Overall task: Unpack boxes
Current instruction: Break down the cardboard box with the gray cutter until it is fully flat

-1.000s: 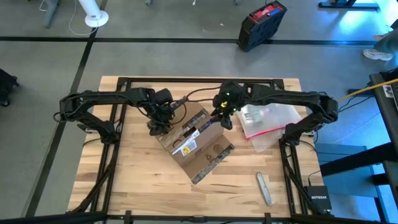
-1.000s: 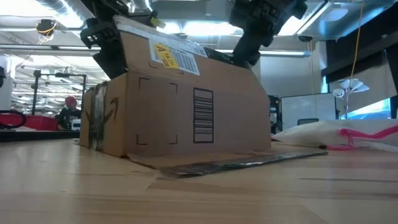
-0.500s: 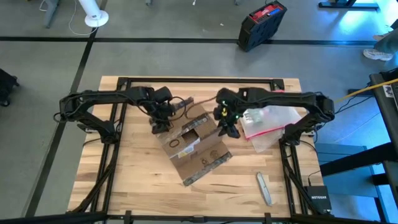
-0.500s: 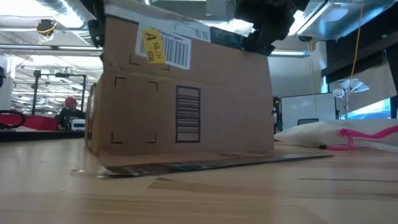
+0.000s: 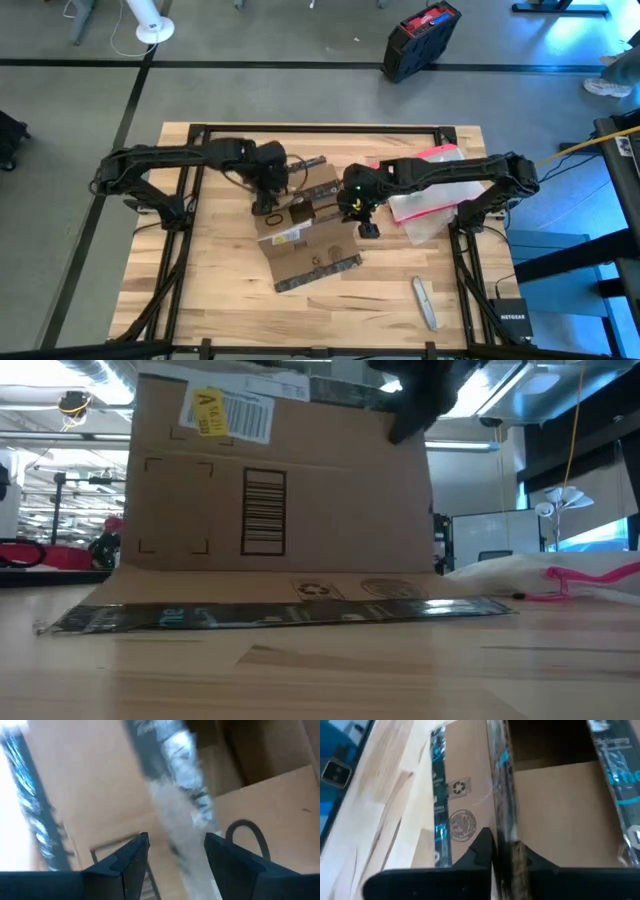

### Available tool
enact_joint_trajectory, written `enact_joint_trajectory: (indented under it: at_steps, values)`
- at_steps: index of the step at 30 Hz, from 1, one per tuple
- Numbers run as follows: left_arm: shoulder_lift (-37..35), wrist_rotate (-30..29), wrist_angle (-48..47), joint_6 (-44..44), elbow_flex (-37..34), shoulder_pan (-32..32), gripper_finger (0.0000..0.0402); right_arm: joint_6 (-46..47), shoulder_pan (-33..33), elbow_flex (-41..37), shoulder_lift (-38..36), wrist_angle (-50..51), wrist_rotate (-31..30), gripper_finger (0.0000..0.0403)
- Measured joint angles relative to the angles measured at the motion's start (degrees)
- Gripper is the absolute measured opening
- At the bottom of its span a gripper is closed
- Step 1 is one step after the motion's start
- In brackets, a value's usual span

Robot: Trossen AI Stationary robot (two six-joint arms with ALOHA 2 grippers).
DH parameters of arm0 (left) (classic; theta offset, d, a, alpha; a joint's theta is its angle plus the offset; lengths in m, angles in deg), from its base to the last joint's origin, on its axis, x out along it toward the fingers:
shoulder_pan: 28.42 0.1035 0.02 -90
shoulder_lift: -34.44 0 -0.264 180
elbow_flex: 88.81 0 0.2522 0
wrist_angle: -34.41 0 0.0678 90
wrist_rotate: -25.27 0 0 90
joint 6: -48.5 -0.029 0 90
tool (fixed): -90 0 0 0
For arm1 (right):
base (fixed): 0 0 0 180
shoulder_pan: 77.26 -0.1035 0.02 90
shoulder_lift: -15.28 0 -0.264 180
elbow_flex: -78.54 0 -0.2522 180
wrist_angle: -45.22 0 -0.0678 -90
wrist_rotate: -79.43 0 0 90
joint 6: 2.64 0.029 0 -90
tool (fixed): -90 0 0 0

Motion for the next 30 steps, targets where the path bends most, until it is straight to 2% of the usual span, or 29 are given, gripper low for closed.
enact_joint_trajectory:
  at_steps: [4,9,12,14,17,19,23,25,27,30]
  values:
    - [-0.1,-11.1,0.9,0.0,1.4,-5.9,0.0192,1.7,-0.1,0.0,0.0,-2.4,0.0,0.0017]
    - [-0.2,-15.2,2.2,4.7,1.5,-10.5,0.0192,2.5,-0.3,0.0,0.0,-4.1,0.0,0.0004]
    - [-0.2,-20.2,0.7,6.8,1.4,-13.8,0.0192,3.2,-0.3,0.0,0.0,-4.7,0.0,0.0005]
    - [-0.2,-26.9,0.7,7.0,0.7,-16.2,0.0192,3.3,-0.2,0.0,0.0,-5.4,0.0,0.0005]
    - [-0.2,-41.1,-0.1,5.6,0.1,-19.1,0.0192,4.0,-0.2,0.0,0.0,-6.6,0.0,0.0003]
    - [-0.3,-45.9,-0.2,3.9,0.1,-19.5,0.0192,4.4,-0.2,0.0,0.0,-6.7,-0.1,0.0002]
    - [-0.3,-50.9,-2.5,3.3,0.3,-18.9,0.0190,5.0,-0.2,0.0,0.3,-6.4,0.0,0.0002]
    - [-0.3,-51.2,-4.1,3.1,0.8,-18.0,0.0178,5.0,-0.2,0.0,0.4,-6.2,1.1,0.0001]
    - [-0.3,-49.2,-5.5,3.0,1.0,-16.6,0.0152,5.0,-0.4,0.0,0.4,-6.3,1.6,0.0001]
    - [-0.3,-45.6,-7.5,2.8,1.4,-14.2,0.0088,5.0,-1.0,0.0,0.4,-6.2,1.6,0.0001]
